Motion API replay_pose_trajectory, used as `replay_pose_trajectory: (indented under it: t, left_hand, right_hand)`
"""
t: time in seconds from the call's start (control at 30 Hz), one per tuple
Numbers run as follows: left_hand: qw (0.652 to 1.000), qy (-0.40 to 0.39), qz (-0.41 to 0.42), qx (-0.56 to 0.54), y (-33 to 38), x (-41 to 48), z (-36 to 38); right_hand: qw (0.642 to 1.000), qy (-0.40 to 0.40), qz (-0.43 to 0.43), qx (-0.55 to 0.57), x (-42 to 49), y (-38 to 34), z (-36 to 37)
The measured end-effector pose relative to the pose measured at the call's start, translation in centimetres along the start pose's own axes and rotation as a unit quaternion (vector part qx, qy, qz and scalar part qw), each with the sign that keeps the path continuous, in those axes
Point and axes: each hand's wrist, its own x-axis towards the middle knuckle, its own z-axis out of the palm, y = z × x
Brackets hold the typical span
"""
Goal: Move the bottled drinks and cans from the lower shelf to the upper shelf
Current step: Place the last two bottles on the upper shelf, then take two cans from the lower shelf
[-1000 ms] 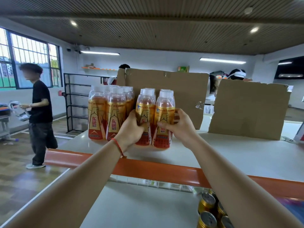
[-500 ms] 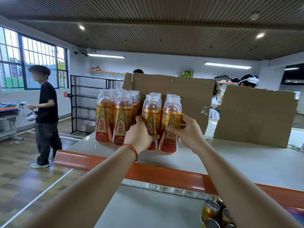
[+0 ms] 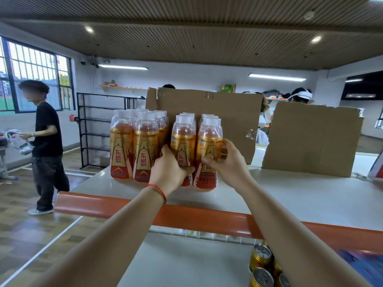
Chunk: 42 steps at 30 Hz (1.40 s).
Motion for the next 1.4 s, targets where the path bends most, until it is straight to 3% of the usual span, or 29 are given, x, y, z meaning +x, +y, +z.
replay_pose_trajectory:
  t: [0.5, 0.6, 0.7, 0.9, 1.27, 1.4]
  left_hand:
    - [0.999, -0.013, 0.006, -0.030, -1.0, -2.4, -0.8]
    - [0.992, 0.044, 0.091, -0.071, -0.9, -5.4, -0.5]
    - [0.961, 0.104, 0.206, -0.153, -0.4, -9.1, 0.6]
    - [0.924, 0.049, 0.255, -0.279, -0.8, -13.8, 4.6]
    - [0.901, 0.011, 0.213, -0.377, 2.0, -20.0, 9.9]
    - [0.914, -0.007, 0.125, -0.387, 2.1, -23.3, 14.9]
  right_hand:
    - [0.999, 0.029, 0.017, -0.040, -2.3, -0.5, 0.9]
    - [0.998, 0.048, 0.017, -0.039, -3.5, -0.4, 0.7]
    - [0.996, 0.077, 0.022, -0.036, -5.9, -0.5, 0.2]
    - [0.992, 0.125, -0.022, -0.022, -11.6, -0.4, 0.1]
    - [0.989, 0.130, -0.036, 0.062, -18.5, 3.5, -4.0]
    - [0.988, 0.127, -0.063, 0.066, -22.1, 7.7, -7.3]
